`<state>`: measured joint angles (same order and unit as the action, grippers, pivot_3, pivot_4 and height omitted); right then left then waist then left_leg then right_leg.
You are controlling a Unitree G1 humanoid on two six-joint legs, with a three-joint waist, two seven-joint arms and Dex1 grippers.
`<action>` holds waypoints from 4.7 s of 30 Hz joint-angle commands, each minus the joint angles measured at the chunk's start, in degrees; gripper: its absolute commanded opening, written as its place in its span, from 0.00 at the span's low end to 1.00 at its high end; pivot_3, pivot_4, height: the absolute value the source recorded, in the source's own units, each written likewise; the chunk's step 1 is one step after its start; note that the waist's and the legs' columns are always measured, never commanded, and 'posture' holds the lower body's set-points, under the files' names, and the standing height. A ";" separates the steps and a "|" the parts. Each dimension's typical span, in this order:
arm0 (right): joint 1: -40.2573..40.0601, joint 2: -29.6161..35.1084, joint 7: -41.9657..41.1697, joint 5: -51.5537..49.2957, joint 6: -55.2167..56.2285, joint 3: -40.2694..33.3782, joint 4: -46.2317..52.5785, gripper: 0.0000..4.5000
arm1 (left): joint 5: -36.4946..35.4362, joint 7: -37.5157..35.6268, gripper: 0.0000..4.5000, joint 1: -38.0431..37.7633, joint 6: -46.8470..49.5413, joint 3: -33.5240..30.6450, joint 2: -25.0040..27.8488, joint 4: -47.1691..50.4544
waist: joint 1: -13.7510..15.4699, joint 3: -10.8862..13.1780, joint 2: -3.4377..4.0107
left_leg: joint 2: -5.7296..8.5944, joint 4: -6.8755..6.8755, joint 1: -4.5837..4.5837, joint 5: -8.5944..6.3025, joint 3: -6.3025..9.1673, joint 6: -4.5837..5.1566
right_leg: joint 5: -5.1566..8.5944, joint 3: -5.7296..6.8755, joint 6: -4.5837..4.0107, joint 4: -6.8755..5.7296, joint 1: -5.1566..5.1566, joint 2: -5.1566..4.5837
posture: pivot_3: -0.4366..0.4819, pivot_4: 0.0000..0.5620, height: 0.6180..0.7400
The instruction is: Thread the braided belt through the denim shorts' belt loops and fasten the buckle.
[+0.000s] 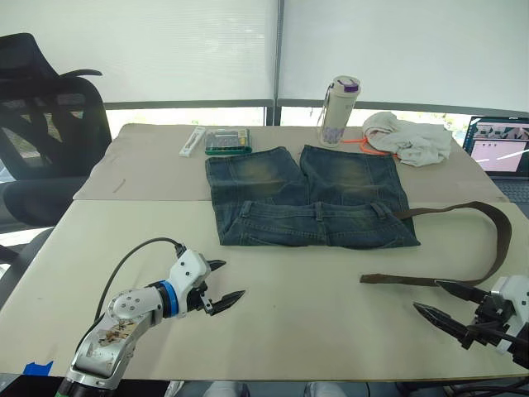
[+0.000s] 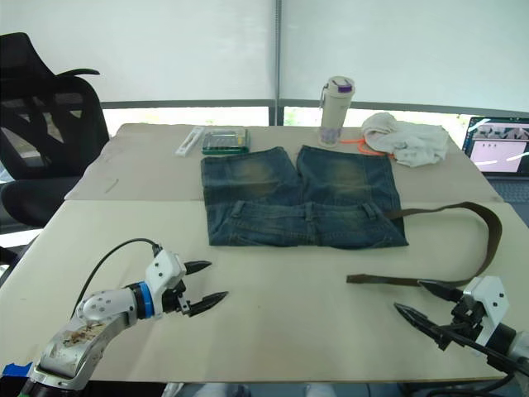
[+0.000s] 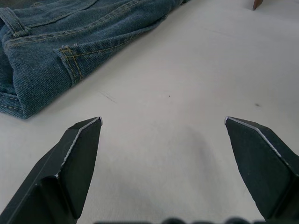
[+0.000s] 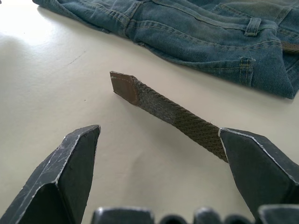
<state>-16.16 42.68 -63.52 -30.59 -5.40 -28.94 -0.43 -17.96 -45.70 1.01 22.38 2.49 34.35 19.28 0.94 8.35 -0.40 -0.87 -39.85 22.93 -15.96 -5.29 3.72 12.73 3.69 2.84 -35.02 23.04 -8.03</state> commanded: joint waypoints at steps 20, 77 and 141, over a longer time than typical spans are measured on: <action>18.68 3.80 10.33 7.09 -5.14 7.89 4.43 1.00 | -7.16 -5.29 0.99 6.92 1.78 -2.96 2.72 5.67 | -0.28 0.00 0.00 | 0.00 -0.04 -0.02 0.18 0.01 -0.30 | -0.01 -0.01 -0.02 -0.11 0.04 0.03 | 0.48 0.27 0.97; 16.16 24.96 -14.70 6.31 -26.39 10.38 15.83 0.71 | -10.70 -12.85 1.00 18.18 7.03 -1.23 12.05 9.65 | 0.59 0.06 -0.11 | -0.09 -0.20 0.27 0.33 0.23 -0.53 | 0.00 -0.03 -0.01 0.04 0.05 0.38 | 0.48 0.27 0.97; 33.04 13.94 -3.40 -8.37 -27.83 18.53 27.00 0.00 | -20.34 -2.98 0.83 23.77 7.62 8.62 -24.72 -1.41 | 1.20 0.08 -0.13 | -0.05 -0.77 0.41 0.13 0.36 -0.18 | 0.00 -0.23 -0.01 -0.07 -0.02 0.46 | 0.48 0.27 0.97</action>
<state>16.71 56.28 -67.22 -37.29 -33.03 -8.30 24.78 -36.59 -48.66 24.74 30.27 11.83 10.30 16.29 2.15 8.43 -0.53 -0.92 -40.63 23.35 -15.84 -4.93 3.54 12.73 3.45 2.83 -35.09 23.02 -7.57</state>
